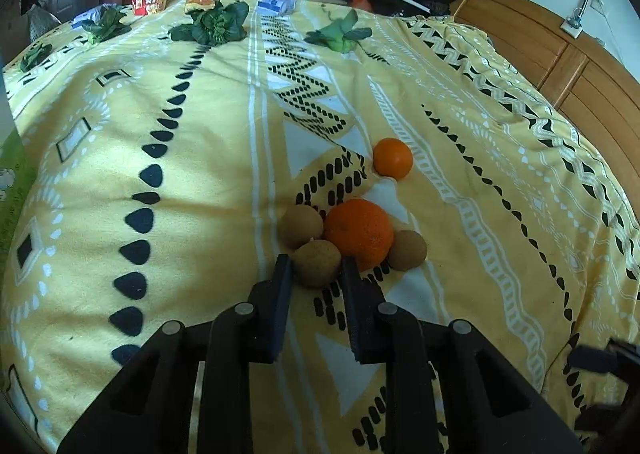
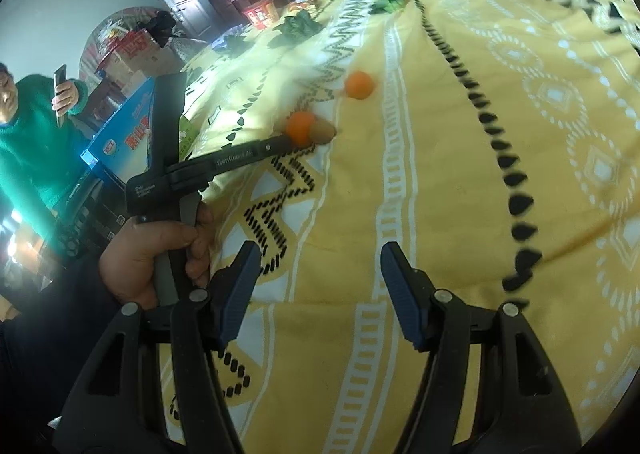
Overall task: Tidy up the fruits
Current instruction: 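Grasp a kiwi with the left gripper while the right gripper grasps another kiwi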
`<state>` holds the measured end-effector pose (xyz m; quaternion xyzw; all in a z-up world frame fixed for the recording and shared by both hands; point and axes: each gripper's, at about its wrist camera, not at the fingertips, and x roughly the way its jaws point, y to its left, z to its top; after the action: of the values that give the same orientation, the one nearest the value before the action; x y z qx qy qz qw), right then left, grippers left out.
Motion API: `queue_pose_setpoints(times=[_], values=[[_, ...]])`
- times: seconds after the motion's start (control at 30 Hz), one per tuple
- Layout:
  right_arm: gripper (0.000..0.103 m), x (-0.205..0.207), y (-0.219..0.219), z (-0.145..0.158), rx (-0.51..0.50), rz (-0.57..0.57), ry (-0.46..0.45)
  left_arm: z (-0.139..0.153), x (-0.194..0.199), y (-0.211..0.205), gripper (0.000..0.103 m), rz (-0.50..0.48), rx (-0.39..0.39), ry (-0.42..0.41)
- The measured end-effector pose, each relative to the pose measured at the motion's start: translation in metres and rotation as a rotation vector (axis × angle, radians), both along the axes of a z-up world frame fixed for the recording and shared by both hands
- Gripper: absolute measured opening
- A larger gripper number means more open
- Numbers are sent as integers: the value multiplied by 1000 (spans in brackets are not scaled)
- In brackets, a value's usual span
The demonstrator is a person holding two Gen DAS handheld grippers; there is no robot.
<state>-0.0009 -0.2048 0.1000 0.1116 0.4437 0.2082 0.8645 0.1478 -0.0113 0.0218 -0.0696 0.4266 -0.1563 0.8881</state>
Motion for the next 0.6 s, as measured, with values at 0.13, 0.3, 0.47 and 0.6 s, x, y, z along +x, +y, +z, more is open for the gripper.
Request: queue_pose_setpoints(times=[0.13,0.3,0.47,0.6], values=[[53,27,13,5,-46,60,-58,16,-19,20,24,65,-25,-18],[51,81,42,-11,-138,161,-73,33,-42,37,24,101,-60,-32],[51,111,62,-26,-207,227,-87,42,-53,42,24,96,-77,-35],[44,119,73,-41,-257,256,-82,46,-54,41,24,89,-87,-31]])
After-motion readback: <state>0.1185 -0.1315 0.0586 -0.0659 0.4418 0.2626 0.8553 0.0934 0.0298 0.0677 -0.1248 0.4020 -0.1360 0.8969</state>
